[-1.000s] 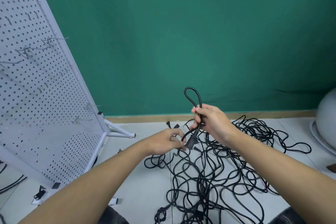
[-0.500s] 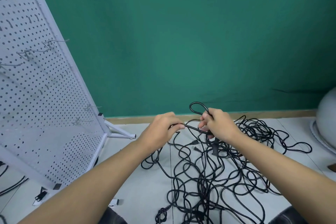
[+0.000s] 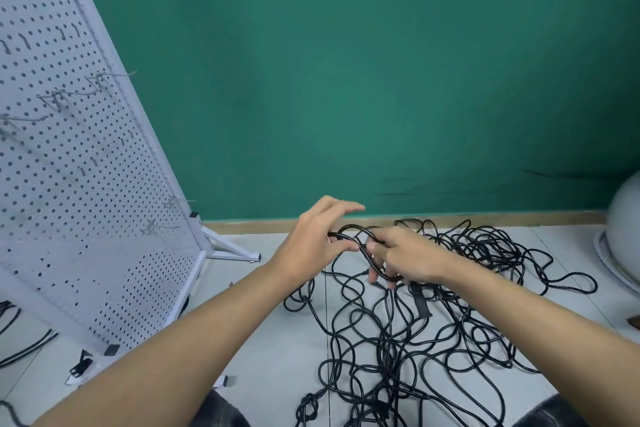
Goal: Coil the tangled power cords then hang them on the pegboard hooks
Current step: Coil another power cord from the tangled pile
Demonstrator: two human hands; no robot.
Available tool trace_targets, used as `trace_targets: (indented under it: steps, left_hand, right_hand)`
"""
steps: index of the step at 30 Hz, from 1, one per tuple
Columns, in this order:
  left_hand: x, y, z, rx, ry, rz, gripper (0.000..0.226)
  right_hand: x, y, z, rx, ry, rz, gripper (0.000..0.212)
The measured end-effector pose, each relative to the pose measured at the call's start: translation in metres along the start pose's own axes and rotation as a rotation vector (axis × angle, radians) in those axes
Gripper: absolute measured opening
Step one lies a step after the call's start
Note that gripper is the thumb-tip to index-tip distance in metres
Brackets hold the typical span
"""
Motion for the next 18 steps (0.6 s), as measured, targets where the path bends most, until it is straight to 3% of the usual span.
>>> trace_targets:
  steps: [8, 10, 13, 18]
  left_hand:
    - [0.001, -0.001, -0.002, 0.079, -0.083, -0.08, 0.02]
    - [0.002, -0.004, -0.004, 0.112, -0.106, -0.066, 0.02]
    - [0.003, -0.002, -0.008, 0.186, -0.082, -0.034, 0.028]
    - [0.009, 0.004, -0.006, 0.233, 0.011, 0.02, 0.055]
  right_hand:
    - [-0.003, -0.003, -0.007, 0.211, -0.278, -0.006, 0.02]
    - [-0.007, -0.005, -0.009, 0.226, -0.246, -0.007, 0.022]
    - [-0.013, -0.009, -0.011, 0.197, -0.115, 0.015, 0.023]
    - [-0.011, -0.006, -0.007, 0.21, -0.201, 0.038, 0.021]
Point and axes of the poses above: each hand's wrist, its own y-axis away from the middle knuckle, its own z-axis out of the back of the hand, x = y × z, the point moved 5 cm from there along -y, towards the middle knuckle, and after that the axes turned 11 degrees about -z, right-handed, at the moved point
